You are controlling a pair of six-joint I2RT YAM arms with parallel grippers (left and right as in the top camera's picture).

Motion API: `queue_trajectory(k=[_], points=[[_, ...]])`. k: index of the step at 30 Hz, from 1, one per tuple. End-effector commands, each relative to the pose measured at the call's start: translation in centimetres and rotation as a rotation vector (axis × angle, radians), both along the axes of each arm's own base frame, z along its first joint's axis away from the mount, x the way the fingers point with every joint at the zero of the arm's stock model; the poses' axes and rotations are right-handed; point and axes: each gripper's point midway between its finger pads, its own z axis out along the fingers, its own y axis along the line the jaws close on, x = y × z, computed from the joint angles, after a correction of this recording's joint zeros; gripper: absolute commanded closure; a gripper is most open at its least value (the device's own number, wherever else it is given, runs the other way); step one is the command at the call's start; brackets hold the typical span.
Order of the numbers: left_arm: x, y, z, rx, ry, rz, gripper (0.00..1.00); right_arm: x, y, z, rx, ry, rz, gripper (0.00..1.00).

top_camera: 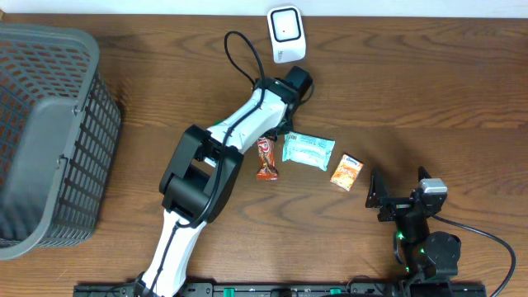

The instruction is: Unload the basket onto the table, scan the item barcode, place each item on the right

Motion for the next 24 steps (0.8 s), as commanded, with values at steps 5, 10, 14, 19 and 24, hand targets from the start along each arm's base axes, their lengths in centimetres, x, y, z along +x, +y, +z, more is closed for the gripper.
queue_trajectory(k=[5, 10, 14, 19, 24], points=[[1.9, 2.2, 2.5, 0.122, -0.027, -0.020, 0.63, 0.0, 0.2, -0.1, -0.015, 0.003, 0.012, 0.01], [1.8, 2.1, 2.7, 0.117, -0.029, 0.007, 0.16, 0.0, 0.2, -0.1, -0.015, 0.003, 0.012, 0.01], [1.6, 1.9, 2.7, 0.114, -0.031, 0.017, 0.06, 0.0, 0.2, -0.1, -0.015, 0.003, 0.012, 0.01], [1.9, 1.7, 2.7, 0.095, -0.052, 0.063, 0.05, 0.0, 0.2, -0.1, -0.015, 0.003, 0.012, 0.01], [2.6, 1.2, 2.8, 0.070, -0.083, 0.085, 0.06, 0.0, 0.2, -0.1, -0.015, 0.003, 0.012, 0.01]])
